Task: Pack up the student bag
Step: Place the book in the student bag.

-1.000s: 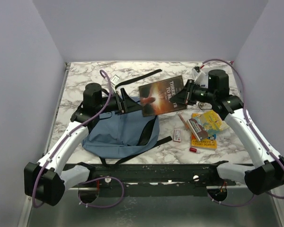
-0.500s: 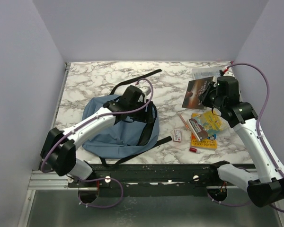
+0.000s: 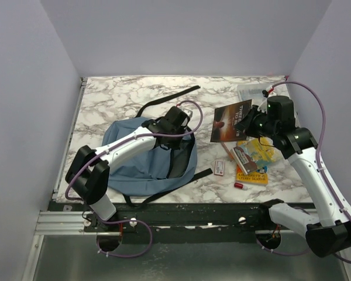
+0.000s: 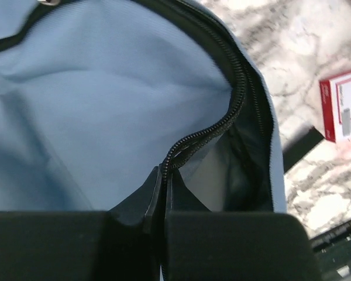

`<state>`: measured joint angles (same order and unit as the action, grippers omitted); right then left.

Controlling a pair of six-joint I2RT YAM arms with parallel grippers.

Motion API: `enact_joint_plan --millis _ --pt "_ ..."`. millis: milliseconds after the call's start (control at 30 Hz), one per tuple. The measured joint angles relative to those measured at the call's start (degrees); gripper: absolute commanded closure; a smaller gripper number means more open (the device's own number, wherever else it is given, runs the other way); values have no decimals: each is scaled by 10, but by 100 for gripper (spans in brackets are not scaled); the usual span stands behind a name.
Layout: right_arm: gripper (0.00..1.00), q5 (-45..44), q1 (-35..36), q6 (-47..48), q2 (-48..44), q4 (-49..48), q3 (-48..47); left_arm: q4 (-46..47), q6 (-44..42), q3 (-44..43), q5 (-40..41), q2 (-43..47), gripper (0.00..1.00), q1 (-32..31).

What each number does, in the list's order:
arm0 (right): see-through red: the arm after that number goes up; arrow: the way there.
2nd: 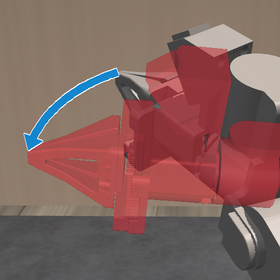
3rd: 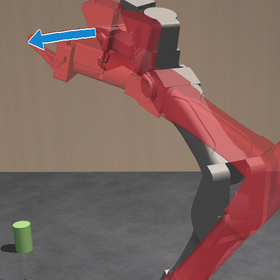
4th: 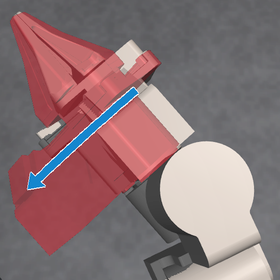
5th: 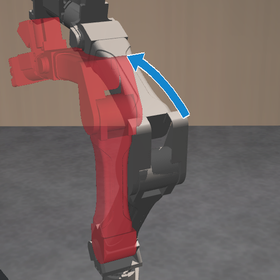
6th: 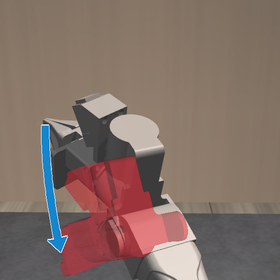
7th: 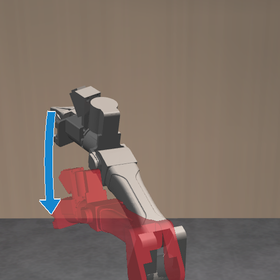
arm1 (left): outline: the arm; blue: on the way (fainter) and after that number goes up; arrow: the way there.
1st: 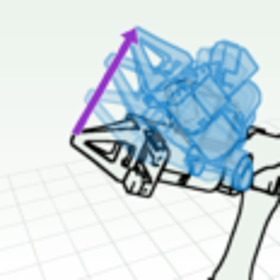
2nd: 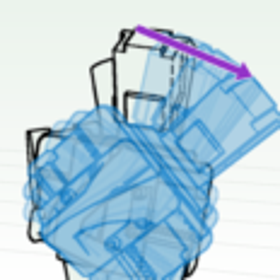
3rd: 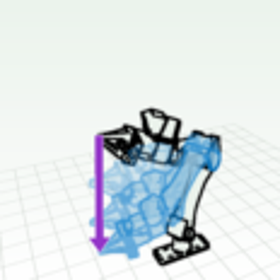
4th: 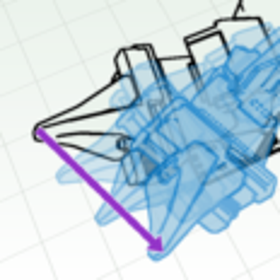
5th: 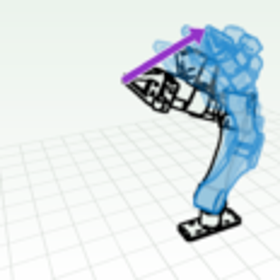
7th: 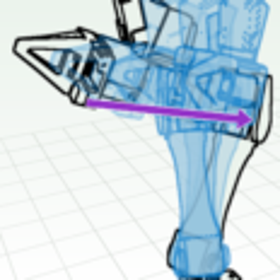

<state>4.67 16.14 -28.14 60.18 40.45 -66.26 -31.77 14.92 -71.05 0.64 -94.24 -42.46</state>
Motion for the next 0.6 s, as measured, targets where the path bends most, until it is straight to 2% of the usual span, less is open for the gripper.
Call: enact_joint_plan --millis 100,200,333,433,600 --pt "100 61 0 -15 14 2 -3 -2 7 8 52 33 100 0" --pt "100 144 0 -50 36 -10 2 10 23 26 102 104 100 0" --pt "99 257 0 -139 41 -103 72 51 47 56 148 206 100 0" --pt "100 310 4 -206 60 -175 126 94 59 98 153 264 100 0" --pt "100 333 12 -287 118 -273 163 150 62 165 138 316 100 0"
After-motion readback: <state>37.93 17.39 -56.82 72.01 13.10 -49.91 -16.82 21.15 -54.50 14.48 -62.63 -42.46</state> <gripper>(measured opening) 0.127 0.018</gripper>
